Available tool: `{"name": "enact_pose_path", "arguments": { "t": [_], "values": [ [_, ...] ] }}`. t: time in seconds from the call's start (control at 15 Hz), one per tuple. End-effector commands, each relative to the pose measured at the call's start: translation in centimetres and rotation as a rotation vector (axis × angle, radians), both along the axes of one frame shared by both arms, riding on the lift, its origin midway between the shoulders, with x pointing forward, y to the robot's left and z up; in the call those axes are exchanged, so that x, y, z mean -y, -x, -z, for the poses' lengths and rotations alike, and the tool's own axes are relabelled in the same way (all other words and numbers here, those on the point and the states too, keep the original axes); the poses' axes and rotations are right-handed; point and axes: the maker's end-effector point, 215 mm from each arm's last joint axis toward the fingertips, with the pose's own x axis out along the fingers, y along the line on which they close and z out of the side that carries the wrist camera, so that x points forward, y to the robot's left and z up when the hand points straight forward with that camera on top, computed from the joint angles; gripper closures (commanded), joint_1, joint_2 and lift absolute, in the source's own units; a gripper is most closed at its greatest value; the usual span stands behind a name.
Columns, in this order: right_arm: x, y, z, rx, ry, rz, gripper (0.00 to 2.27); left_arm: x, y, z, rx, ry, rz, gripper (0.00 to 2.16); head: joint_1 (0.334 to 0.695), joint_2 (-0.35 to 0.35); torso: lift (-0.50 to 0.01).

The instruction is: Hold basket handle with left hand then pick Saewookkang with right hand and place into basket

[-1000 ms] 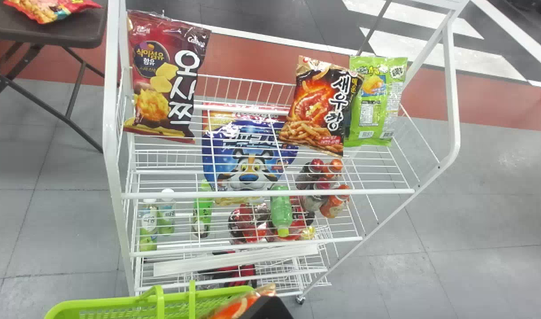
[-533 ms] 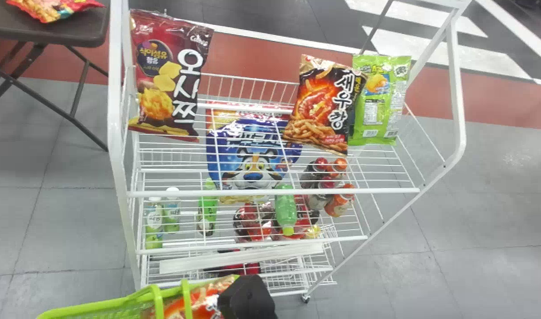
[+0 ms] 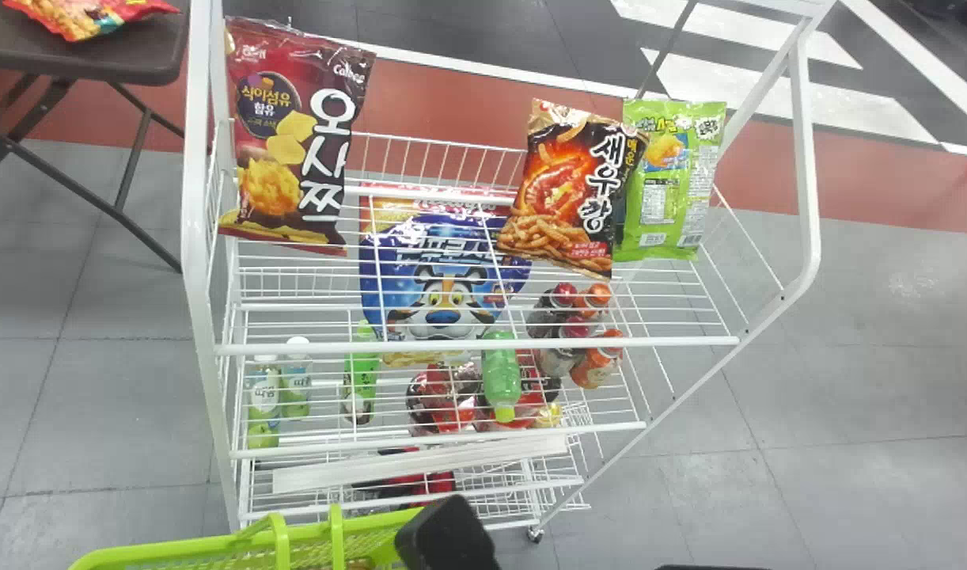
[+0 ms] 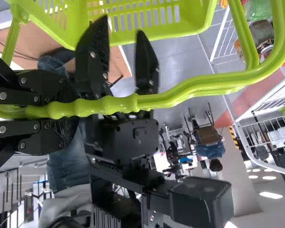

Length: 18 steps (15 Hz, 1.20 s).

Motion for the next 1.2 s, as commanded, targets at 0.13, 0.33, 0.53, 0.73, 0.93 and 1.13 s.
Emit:
{"name": "enact_pose_path", "arguments": {
  "t": [0.13, 0.33, 0.53, 0.73, 0.93, 1.13],
  "values": [
    [2.3, -9.1, -6.4, 0.337, -0.085, 0.164, 0.11, 0.0, 0.0, -0.1, 0.002, 0.002, -0.001, 1.77, 0.695, -0.35, -0.019],
    [4.7, -14.4, -13.8, 0.674, -0.159, 0.292, 0.11, 0.0, -0.3, 0.1, 0.014, 0.006, -0.009, 1.77, 0.695, -0.35, -0.019],
    [6.2, -15.5, -19.4, 0.93, -0.261, 0.374, 0.11, 0.1, -0.6, 0.4, 0.022, 0.017, -0.02, 1.77, 0.695, -0.35, -0.019],
    [8.3, -13.1, -24.1, 1.193, -0.408, 0.436, 0.1, 0.1, -0.5, 0.4, 0.03, 0.026, -0.028, 1.77, 0.695, -0.35, -0.019],
    [11.4, -12.8, -21.9, 1.165, -0.373, 0.507, 0.1, -0.2, -0.4, 0.4, 0.034, 0.031, -0.042, 1.77, 0.695, -0.35, -0.019],
    [14.2, -13.2, -20.3, 1.131, -0.318, 0.56, 0.1, -0.2, 0.0, 0.6, 0.027, 0.038, -0.049, 1.77, 0.695, -0.35, -0.019]
  ]
}}
